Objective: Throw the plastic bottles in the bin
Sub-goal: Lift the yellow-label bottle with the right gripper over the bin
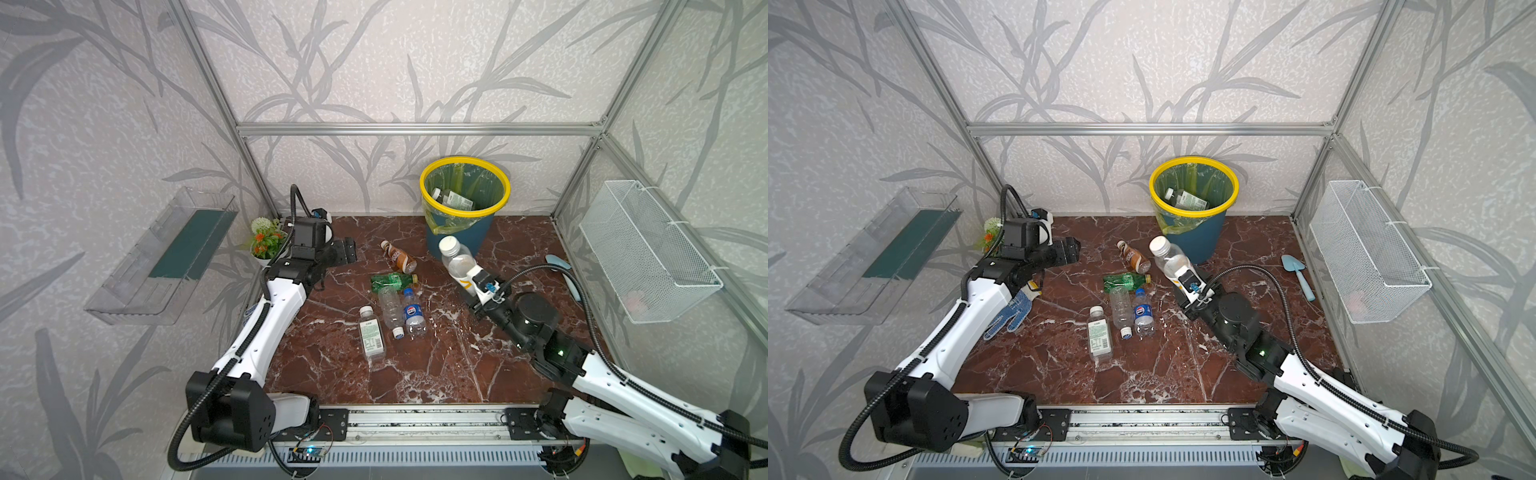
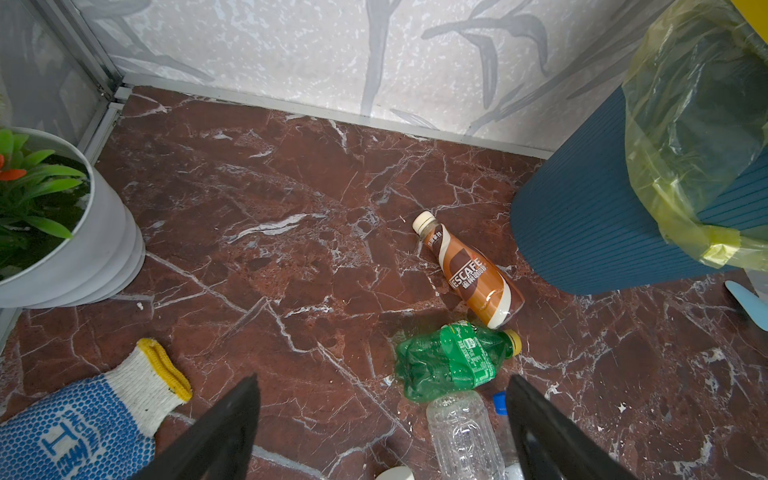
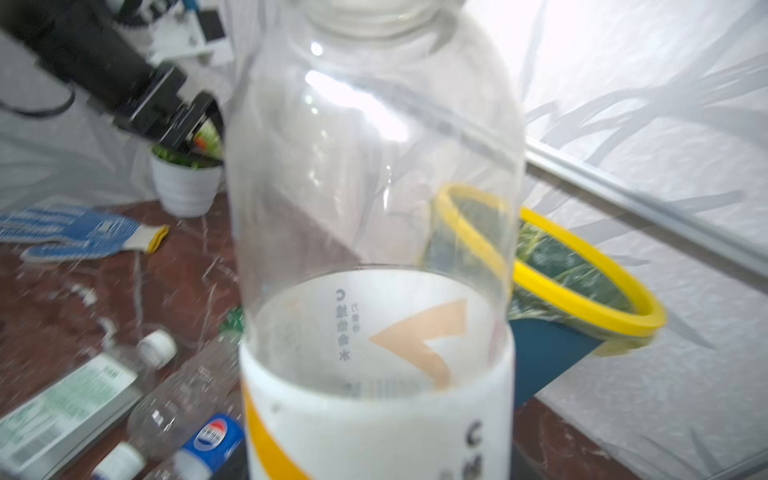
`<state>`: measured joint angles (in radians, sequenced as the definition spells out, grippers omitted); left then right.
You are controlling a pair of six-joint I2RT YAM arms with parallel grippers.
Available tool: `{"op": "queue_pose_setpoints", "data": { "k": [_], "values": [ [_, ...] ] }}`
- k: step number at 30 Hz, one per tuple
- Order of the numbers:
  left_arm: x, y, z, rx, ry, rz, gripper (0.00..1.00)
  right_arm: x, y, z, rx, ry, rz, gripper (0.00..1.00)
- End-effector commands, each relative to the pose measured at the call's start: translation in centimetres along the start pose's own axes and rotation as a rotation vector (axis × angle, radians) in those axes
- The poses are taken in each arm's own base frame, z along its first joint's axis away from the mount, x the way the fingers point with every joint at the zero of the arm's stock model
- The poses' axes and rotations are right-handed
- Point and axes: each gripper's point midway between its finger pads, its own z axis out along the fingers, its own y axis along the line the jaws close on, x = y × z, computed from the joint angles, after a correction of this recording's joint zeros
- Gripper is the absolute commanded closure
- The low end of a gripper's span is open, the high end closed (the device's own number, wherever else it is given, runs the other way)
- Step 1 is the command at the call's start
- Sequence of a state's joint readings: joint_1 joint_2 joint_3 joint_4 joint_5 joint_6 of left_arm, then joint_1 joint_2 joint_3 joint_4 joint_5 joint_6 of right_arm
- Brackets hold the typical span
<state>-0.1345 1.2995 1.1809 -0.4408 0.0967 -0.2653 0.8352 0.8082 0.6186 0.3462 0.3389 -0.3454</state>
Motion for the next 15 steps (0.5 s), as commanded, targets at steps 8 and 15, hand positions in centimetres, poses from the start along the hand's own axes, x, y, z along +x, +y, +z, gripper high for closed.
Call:
{"op": "queue_pose_setpoints", "data": {
  "k": [8, 15],
  "values": [
    [-1.2, -0.1, -0.5, 0.006, -0.027, -0.009, 0.09, -12.5, -9.0, -1.7, 0.326, -0.425, 0.021, 0.46],
    [-1.4, -0.1, -1.0, 0.006, -0.039, -0.013, 0.09, -8.9, -15.3, 13.8, 0.213, 0.101, 0.229, 0.39]
  ]
}}
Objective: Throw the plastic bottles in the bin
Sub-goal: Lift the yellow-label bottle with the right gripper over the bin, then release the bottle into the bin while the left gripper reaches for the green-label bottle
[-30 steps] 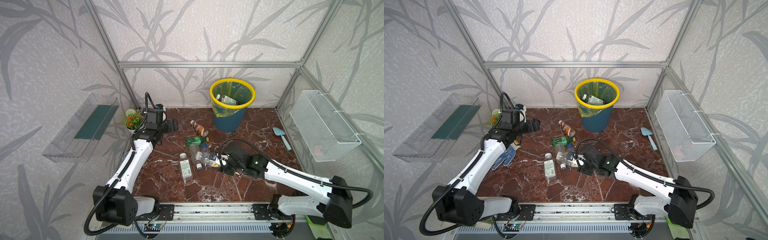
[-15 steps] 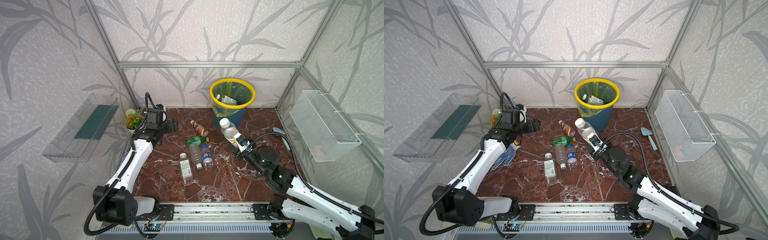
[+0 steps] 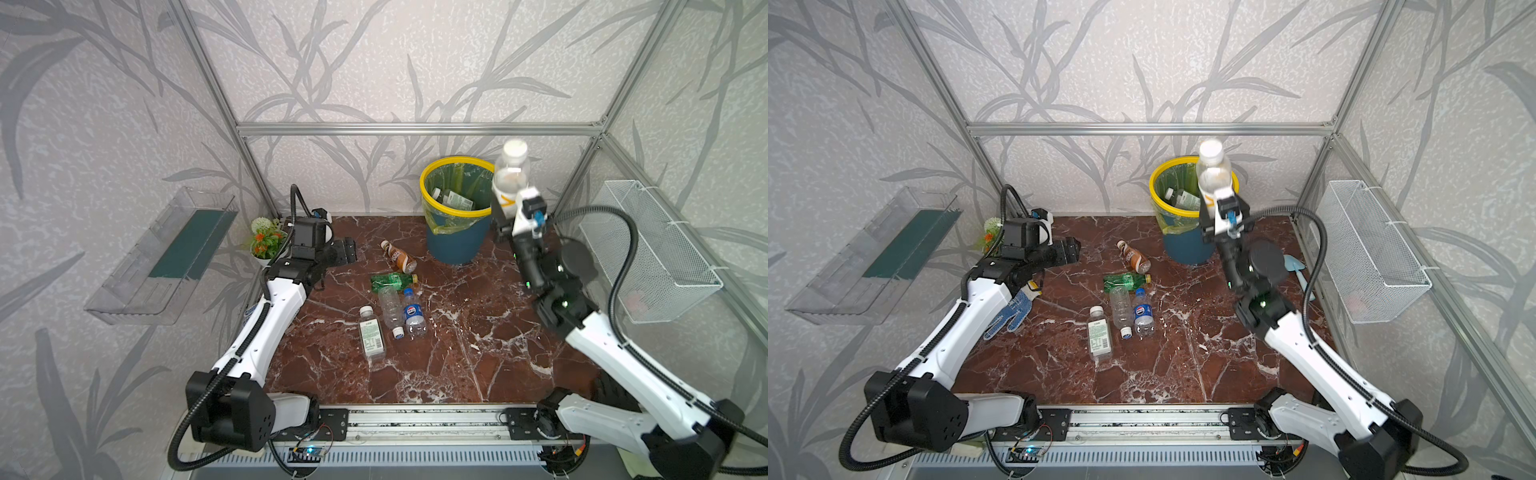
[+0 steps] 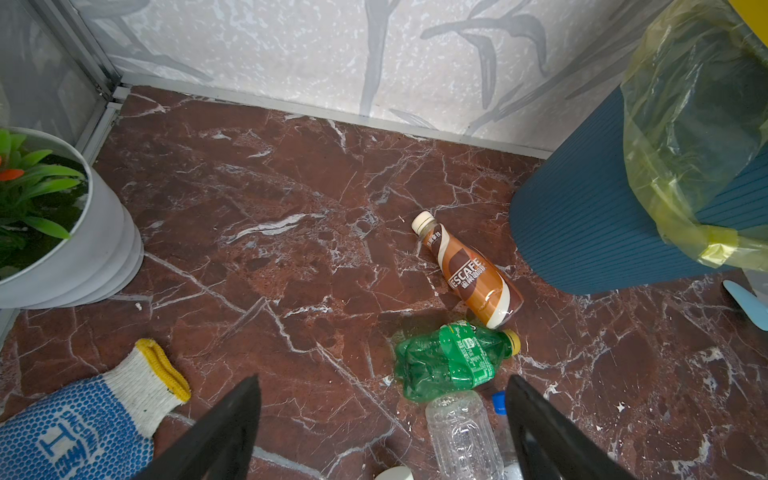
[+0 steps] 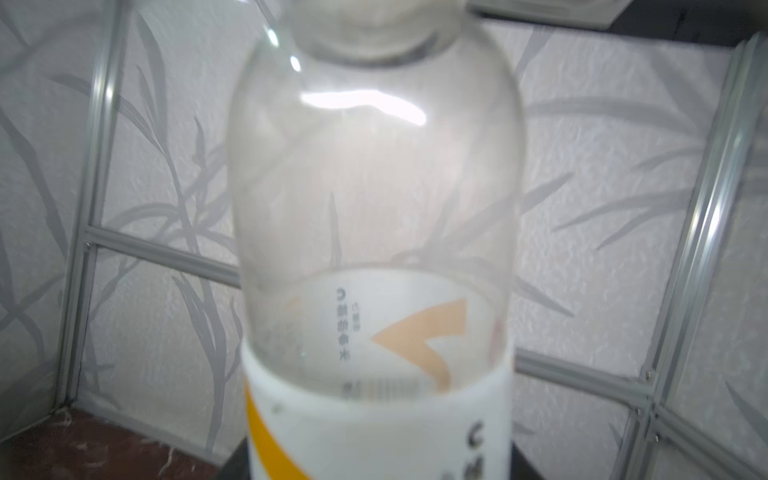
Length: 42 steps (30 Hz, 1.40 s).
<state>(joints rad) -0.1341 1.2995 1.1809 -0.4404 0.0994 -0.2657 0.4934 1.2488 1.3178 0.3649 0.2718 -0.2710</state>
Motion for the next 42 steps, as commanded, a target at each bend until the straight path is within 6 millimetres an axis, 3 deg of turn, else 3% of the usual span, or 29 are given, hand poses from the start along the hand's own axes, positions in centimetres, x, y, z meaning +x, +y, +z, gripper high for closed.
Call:
{"op": "queue_pose_setpoints", "data": {
  "k": [1, 3, 5, 7, 12, 22, 29, 36, 42],
  "values": [
    [-1.5, -0.1, -1.1, 0.001, -0.039, -0.020, 0.09, 7.6, 1.2, 5.4, -0.130, 0.419, 0.112, 0.36],
    [-1.4, -0.4, -1.8, 0.009, -0.024, -0.028, 0.07, 9.5, 1.0, 7.5, -0.130, 0.512, 0.127, 0.24],
    [-0.7, 0.0, -2.8, -0.009, -0.015, -0.054, 0.05, 9.2, 0.3, 8.2, -0.112, 0.517, 0.138, 0.09],
    [0.3, 0.0, -3.7, 0.002, -0.005, -0.046, 0.02, 9.4, -0.2, 8.3, -0.094, 0.505, 0.146, 0.01],
    [3.3, 0.0, -5.2, 0.032, 0.033, -0.121, 0.02, 8.9, -1.5, 6.8, -0.066, 0.455, 0.167, 0.01],
    [9.2, 0.4, -5.7, 0.005, 0.158, -0.243, 0.02, 9.1, -3.0, 3.8, -0.038, 0.393, 0.206, 0.01],
    [14.2, -1.2, -5.4, -0.038, 0.265, -0.270, 0.01, 9.9, -3.3, 2.8, -0.030, 0.391, 0.213, 0.01],
    [19.6, -2.3, -4.3, -0.061, 0.386, -0.365, 0.01, 12.9, -2.6, 1.4, -0.040, 0.423, 0.246, 0.00],
    [21.8, -3.3, -3.5, -0.067, 0.451, -0.364, 0.01, 15.6, -2.2, 0.2, -0.035, 0.467, 0.265, 0.00]
  ]
}}
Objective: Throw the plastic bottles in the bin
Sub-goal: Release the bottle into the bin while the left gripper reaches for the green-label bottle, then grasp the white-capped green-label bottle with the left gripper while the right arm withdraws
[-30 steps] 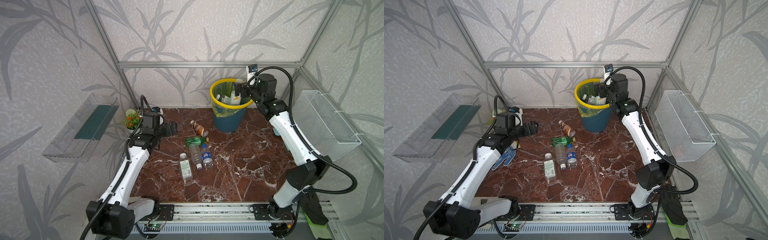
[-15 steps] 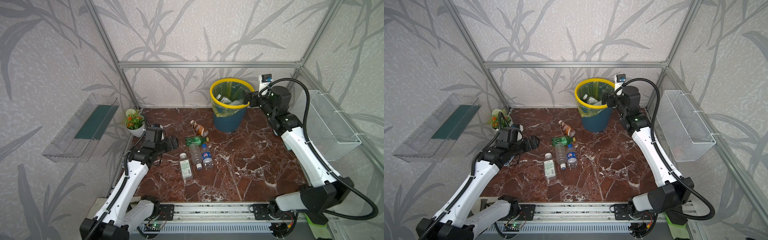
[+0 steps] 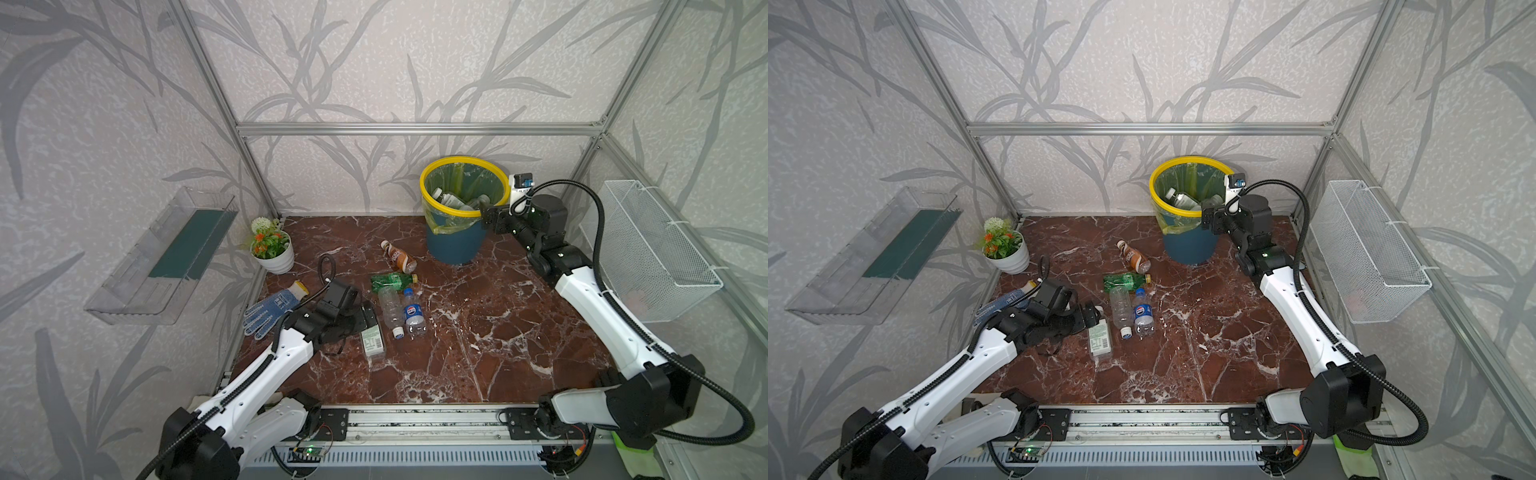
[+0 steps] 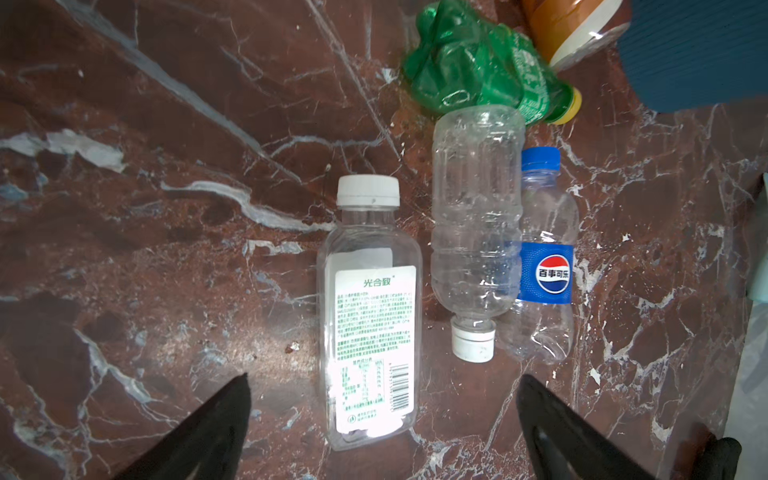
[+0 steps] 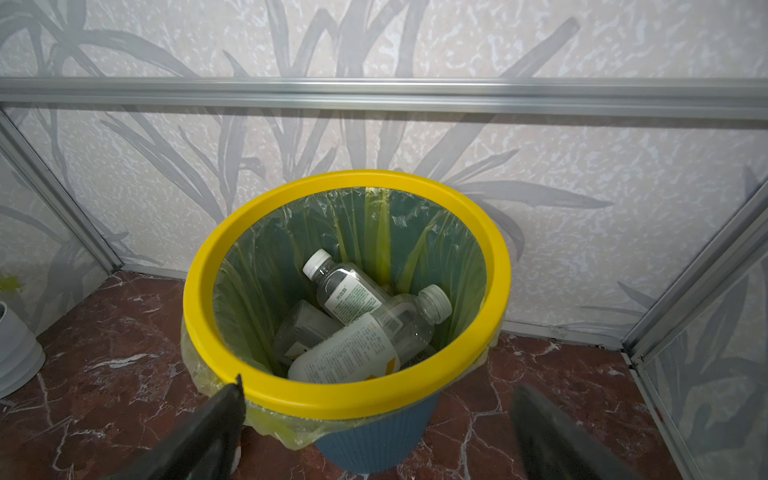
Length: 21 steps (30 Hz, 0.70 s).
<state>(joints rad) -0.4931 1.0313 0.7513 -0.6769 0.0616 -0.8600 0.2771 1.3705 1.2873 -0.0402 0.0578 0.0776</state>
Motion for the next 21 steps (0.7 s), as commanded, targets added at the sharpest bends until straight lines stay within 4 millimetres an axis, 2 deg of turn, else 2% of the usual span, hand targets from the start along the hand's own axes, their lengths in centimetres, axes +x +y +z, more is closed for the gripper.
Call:
{"op": "queue_pose_setpoints", "data": {
  "k": [1, 5, 7, 11, 13, 15, 21],
  "values": [
    [0.5, 0.0, 0.9, -0.027, 0.015, -0.040, 0.01, -1.6, -0.2, -1.1, -0.006, -0.075, 0.035, 0.00],
    [1.7, -0.2, 2.8, -0.042, 0.077, -0.032, 0.01, -0.5, -0.5, -1.2, 0.003, -0.054, 0.047, 0.00],
    [2.1, -0.3, 3.5, -0.048, 0.101, -0.025, 0.01, 0.7, -0.8, -1.4, 0.017, -0.029, 0.053, 0.01],
    [2.6, -0.2, 4.7, -0.069, 0.136, -0.019, 0.01, 5.9, -1.5, -1.5, 0.048, 0.088, 0.065, 0.01],
    [2.9, 0.0, 5.4, -0.085, 0.155, -0.014, 0.01, 9.1, -1.9, -1.9, 0.063, 0.152, 0.073, 0.01],
    [3.2, 0.2, 6.0, -0.102, 0.177, -0.004, 0.01, 11.4, -2.2, -2.6, 0.078, 0.195, 0.084, 0.01],
    [3.7, 0.6, 7.5, -0.133, 0.211, 0.011, 0.05, 14.9, -2.3, -3.6, 0.073, 0.268, 0.101, 0.00]
  ]
}}
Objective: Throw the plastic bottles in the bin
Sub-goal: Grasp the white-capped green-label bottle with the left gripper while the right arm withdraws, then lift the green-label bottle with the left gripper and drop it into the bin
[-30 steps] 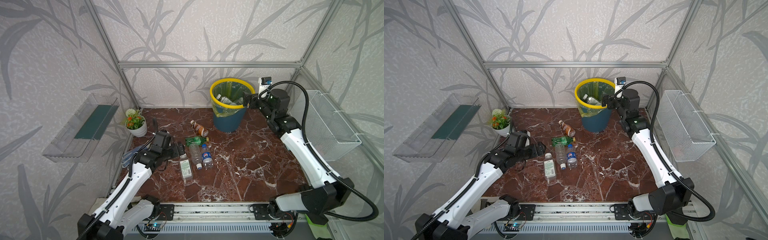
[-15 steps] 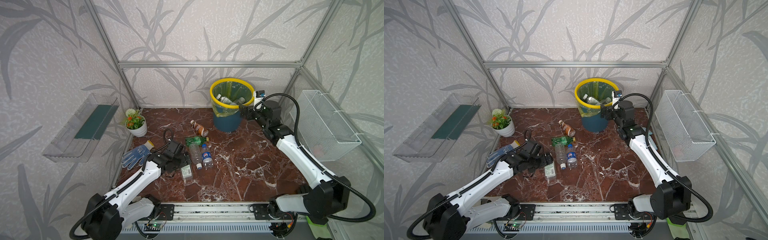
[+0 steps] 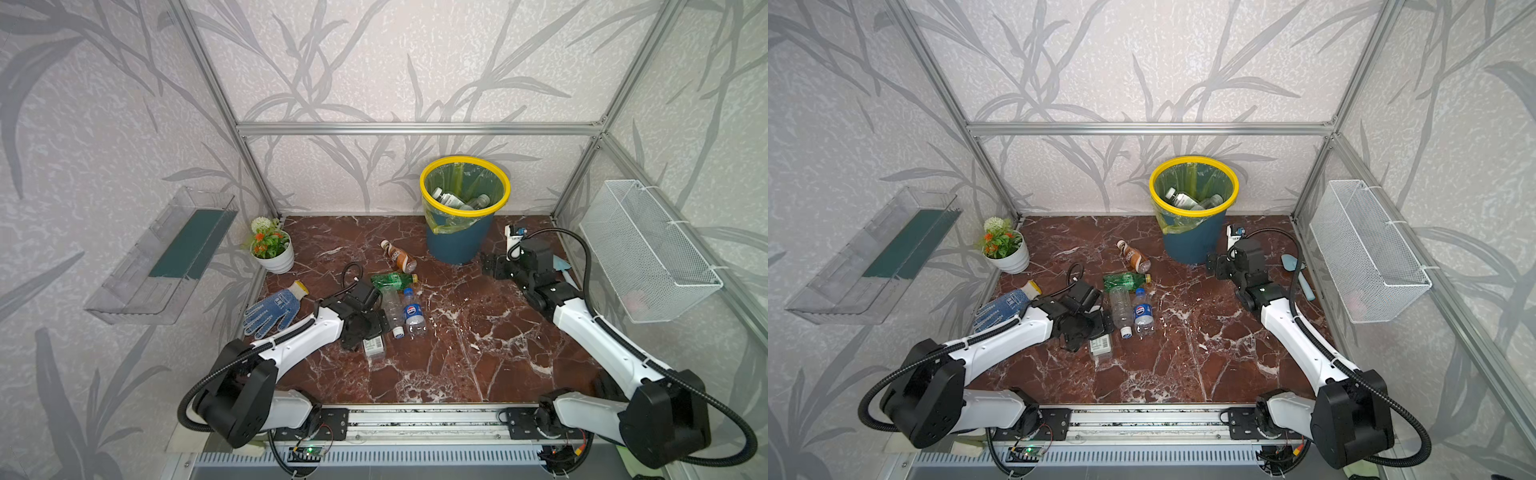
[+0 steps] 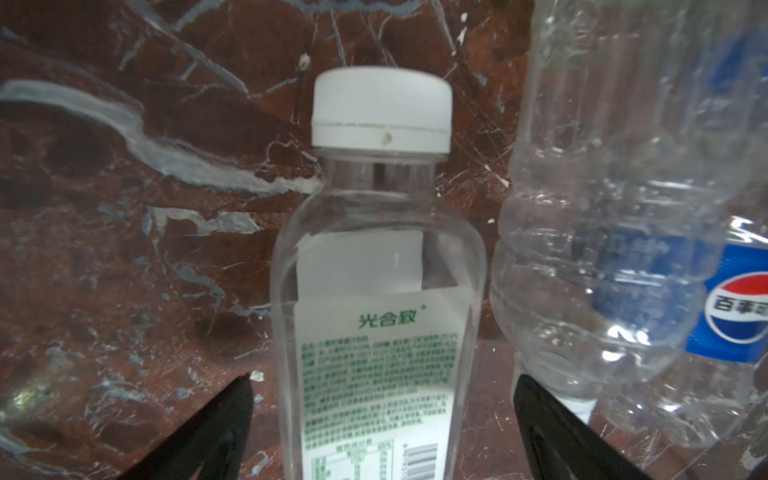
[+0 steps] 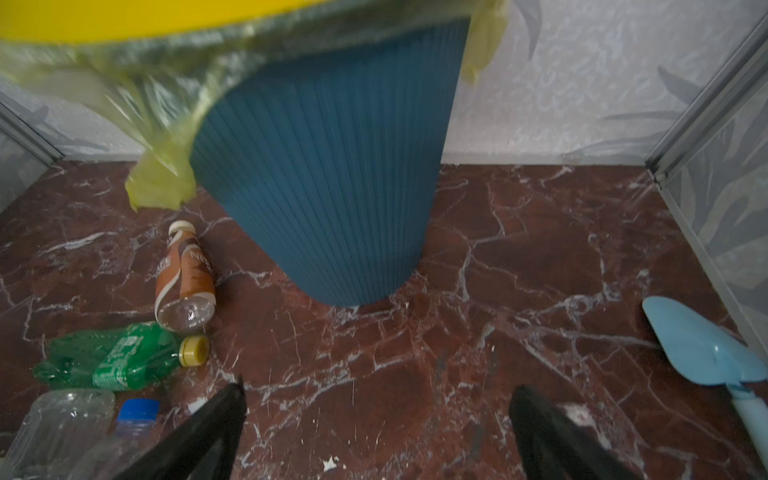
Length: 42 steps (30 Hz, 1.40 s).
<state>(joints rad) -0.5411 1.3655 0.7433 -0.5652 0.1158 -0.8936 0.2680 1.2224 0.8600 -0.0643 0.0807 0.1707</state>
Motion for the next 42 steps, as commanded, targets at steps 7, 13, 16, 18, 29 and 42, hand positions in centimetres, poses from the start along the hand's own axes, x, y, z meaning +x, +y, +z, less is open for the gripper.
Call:
{"op": "queue_pose_setpoints", "data": {
  "k": [7, 13, 16, 18, 29, 42],
  "values": [
    [0.2, 0.8, 1.5, -0.049, 0.012, -0.008, 0.11, 1.0, 0.7, 0.3, -0.046, 0.023, 0.033, 0.02],
    [0.1, 1.4, 2.0, -0.088, 0.013, 0.018, 0.20, 1.4, 0.7, 0.7, -0.052, 0.035, 0.037, 0.03],
    [0.0, 1.5, 2.3, -0.098, 0.018, 0.025, 0.26, 1.7, 0.7, 0.9, -0.051, 0.043, 0.038, 0.03],
    [0.1, 1.6, 2.4, -0.104, 0.021, 0.030, 0.30, 2.1, 0.8, 1.1, -0.053, 0.055, 0.040, 0.03],
    [-2.2, 1.4, -0.2, -0.088, -0.123, 0.122, 0.41, 5.0, 0.8, 2.7, -0.055, 0.147, 0.041, 0.05],
    [-9.0, -0.6, -12.2, 0.096, -0.655, 0.193, 0.41, 7.6, 2.2, 4.4, -0.096, 0.246, 0.042, 0.07]
  ]
}}
